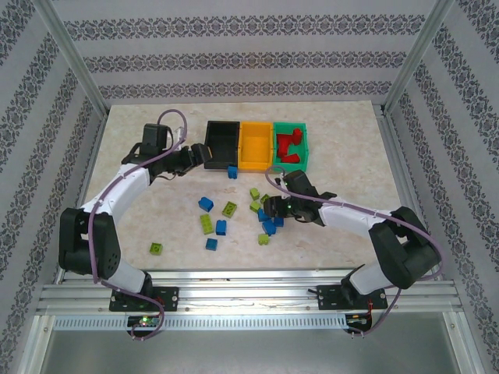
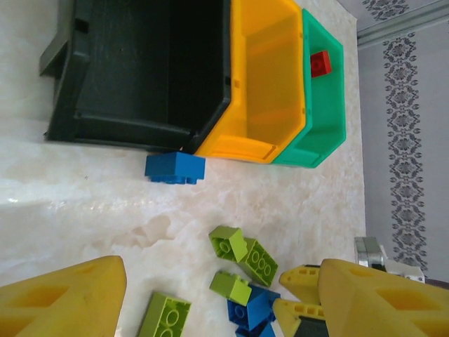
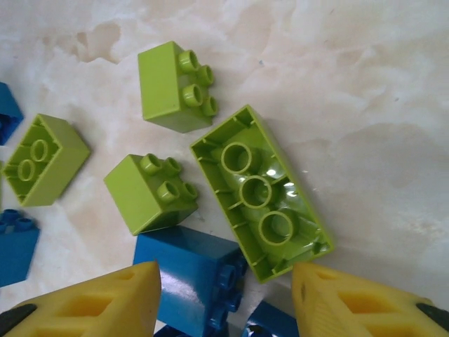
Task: Sort the legos into containers by color
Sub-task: Pick up the lego from the center of the table.
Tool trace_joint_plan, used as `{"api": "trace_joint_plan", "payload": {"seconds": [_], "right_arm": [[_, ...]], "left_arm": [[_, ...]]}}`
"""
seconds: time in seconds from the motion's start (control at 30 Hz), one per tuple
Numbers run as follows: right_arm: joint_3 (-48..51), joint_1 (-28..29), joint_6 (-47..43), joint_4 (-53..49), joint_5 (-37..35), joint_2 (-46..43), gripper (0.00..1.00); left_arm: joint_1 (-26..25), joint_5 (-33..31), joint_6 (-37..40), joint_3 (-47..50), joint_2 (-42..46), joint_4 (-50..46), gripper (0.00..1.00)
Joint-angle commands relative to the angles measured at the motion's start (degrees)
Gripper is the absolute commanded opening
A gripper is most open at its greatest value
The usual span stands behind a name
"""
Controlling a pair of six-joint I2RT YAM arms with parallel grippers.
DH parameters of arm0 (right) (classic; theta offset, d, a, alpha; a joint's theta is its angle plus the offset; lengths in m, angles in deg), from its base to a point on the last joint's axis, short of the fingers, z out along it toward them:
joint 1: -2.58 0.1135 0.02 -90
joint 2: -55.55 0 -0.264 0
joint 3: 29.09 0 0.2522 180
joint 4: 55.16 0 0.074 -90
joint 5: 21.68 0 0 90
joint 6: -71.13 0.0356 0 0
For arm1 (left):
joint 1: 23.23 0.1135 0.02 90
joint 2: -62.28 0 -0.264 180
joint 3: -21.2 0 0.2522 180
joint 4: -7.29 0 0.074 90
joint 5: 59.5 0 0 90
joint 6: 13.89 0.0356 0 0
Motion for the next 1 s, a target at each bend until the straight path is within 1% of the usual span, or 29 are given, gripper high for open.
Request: {"api": "trace_joint_plan", "payload": {"seconds": [0.0,0.07,0.13,0.2,0.23,0.3,0.53,0.87,0.97], "right_arm": [[-1.7,0.3,-2.5,-8.0,-10.3,-0.7,0.55],[-2.9,0.2,-3.2,-8.9,-11.2,-0.9,0.56],[-4.9,0.1,-4.3,-10.1,-11.0,0.0,0.58],[-7.3,-0.1,-5.2,-10.7,-8.6,2.2,0.63],[-8.7,-0.4,-5.5,-10.9,-6.9,3.6,0.65],[-11.0,-0.2,-6.0,-11.7,-5.8,6.2,0.66],[-14.1,-0.5,-6.4,-12.6,-5.2,11.6,0.65],[-15.2,1.3,-6.2,-13.2,-6.2,15.4,0.64],[-15.6,1.4,-6.1,-13.4,-5.9,16.8,0.61]], "left_arm": [[3.4,6.4,3.2,-0.3,-0.9,-3.2,0.73],[4.6,6.0,3.9,0.5,-0.9,-2.5,0.73],[5.6,6.7,2.5,1.5,-1.2,-1.6,0.73],[6.5,9.5,1.7,1.6,-1.8,-0.3,0.73],[6.5,9.5,1.6,1.6,-2.0,-0.3,0.73],[6.8,10.1,1.8,1.5,-2.4,-0.5,0.73],[7.1,10.6,1.5,2.4,-2.2,-0.5,0.73],[7.0,10.8,1.9,1.8,-2.8,-1.1,0.73],[7.0,10.7,2.0,1.9,-2.7,-1.1,0.73]]}}
